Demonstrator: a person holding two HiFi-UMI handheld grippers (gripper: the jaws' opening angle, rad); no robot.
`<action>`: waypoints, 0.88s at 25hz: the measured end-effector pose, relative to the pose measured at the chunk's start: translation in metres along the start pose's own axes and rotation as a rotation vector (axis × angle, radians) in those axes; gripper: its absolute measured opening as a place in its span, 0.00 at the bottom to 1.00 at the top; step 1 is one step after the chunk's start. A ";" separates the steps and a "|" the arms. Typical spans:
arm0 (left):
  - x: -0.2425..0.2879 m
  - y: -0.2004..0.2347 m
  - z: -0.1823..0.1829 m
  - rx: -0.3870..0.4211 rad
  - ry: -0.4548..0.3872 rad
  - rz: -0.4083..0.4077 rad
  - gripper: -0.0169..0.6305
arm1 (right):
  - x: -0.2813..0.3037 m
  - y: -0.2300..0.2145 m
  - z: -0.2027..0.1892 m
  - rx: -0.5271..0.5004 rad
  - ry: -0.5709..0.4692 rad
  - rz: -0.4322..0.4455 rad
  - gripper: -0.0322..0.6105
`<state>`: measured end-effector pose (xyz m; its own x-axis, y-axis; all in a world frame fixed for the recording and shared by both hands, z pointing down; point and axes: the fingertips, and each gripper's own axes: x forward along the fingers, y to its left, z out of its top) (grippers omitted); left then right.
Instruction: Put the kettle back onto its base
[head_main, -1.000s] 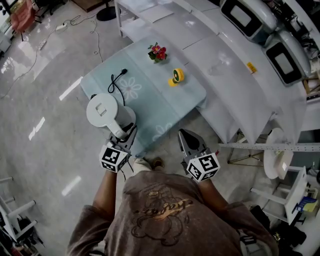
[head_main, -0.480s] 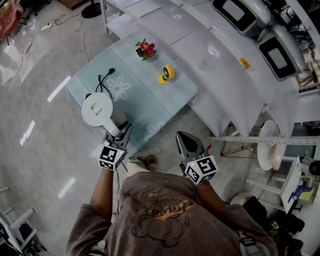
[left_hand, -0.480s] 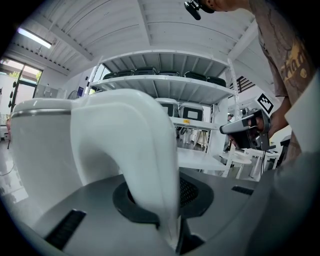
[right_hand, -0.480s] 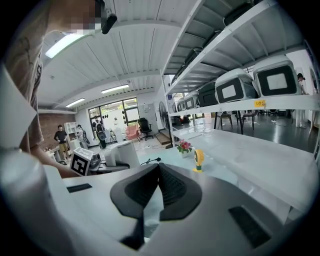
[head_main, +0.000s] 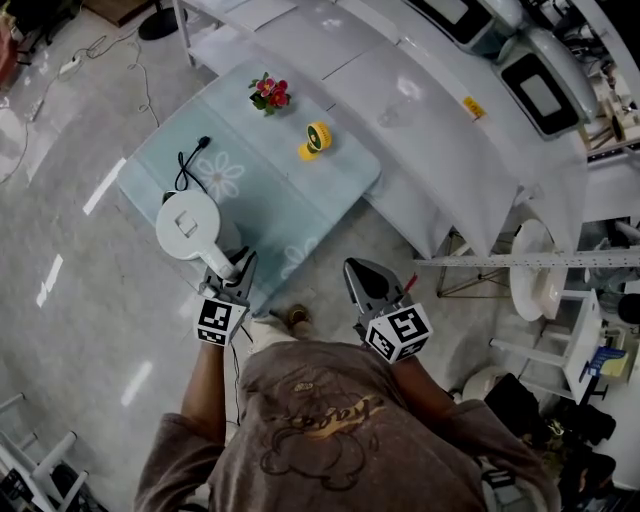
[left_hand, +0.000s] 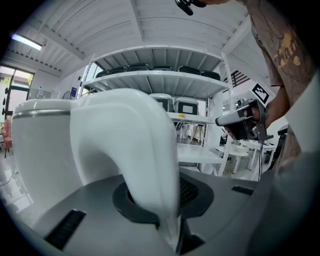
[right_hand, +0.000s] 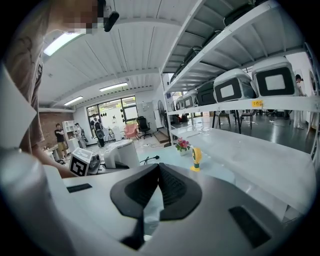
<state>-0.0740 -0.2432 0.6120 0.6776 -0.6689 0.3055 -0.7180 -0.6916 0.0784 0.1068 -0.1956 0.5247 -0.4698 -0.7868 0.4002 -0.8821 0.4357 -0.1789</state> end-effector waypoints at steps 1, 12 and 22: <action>0.000 0.000 0.000 0.000 0.000 0.001 0.14 | 0.000 0.000 0.000 0.000 0.000 0.001 0.05; -0.006 -0.005 -0.014 0.017 0.024 -0.004 0.15 | -0.003 0.006 -0.006 -0.003 0.004 0.008 0.05; -0.003 -0.017 -0.027 0.074 0.053 -0.017 0.16 | -0.009 0.012 -0.012 -0.006 0.006 0.015 0.05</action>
<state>-0.0681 -0.2215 0.6356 0.6790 -0.6426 0.3551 -0.6914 -0.7223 0.0148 0.1007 -0.1782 0.5299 -0.4827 -0.7778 0.4026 -0.8748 0.4501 -0.1793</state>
